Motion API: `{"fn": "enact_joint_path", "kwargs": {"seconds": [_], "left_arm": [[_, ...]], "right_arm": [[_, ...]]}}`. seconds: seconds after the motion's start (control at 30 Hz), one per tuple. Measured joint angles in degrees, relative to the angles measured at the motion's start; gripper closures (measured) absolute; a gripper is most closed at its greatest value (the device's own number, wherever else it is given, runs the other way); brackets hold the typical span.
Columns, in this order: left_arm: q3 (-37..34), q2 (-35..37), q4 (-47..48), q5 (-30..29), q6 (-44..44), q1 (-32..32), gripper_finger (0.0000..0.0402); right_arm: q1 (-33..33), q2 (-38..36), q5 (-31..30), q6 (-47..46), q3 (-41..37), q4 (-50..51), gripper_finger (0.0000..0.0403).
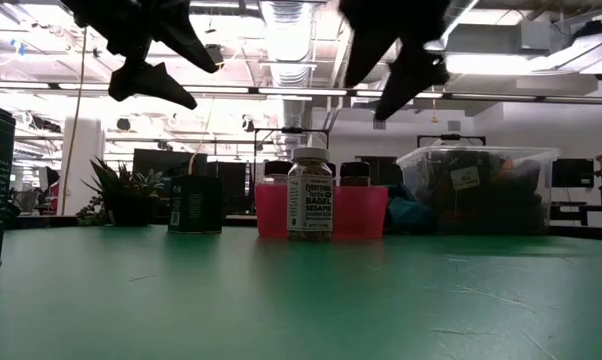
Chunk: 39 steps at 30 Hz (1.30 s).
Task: Sort spices by type
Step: Put the white seasoning bottle into the yellow bin
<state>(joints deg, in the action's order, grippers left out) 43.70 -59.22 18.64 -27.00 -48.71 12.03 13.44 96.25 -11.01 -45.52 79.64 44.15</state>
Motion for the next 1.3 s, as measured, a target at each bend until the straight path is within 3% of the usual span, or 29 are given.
{"fn": "enact_joint_path", "kwargs": {"seconds": [0.17,0.43,0.63,0.93,1.07,1.3], "left_arm": [[0.0,0.0,0.0,0.2,-0.3,0.0,0.0118],[0.0,0.8,0.1,0.2,0.2,0.0,0.0118],[0.0,7.5,0.7,-4.0,-1.1,0.0,0.0118],[0.0,17.9,8.0,-7.8,-1.3,0.0,0.0118],[0.0,19.2,9.0,-7.8,-1.5,0.0,0.0118],[0.0,19.1,9.0,-7.8,-1.9,0.0,0.0118]], "right_arm": [[-5.5,2.7,0.6,8.0,4.3,0.6,0.0045],[-8.6,12.9,0.3,19.4,16.1,4.0,0.0045],[-10.1,18.6,-4.4,22.1,24.8,11.4,0.0045],[-13.3,19.4,-0.5,21.6,23.9,11.5,0.0045],[-14.8,19.4,4.3,21.6,21.9,7.5,0.0045],[-14.5,19.4,4.7,20.1,18.7,6.6,0.0068]]}}
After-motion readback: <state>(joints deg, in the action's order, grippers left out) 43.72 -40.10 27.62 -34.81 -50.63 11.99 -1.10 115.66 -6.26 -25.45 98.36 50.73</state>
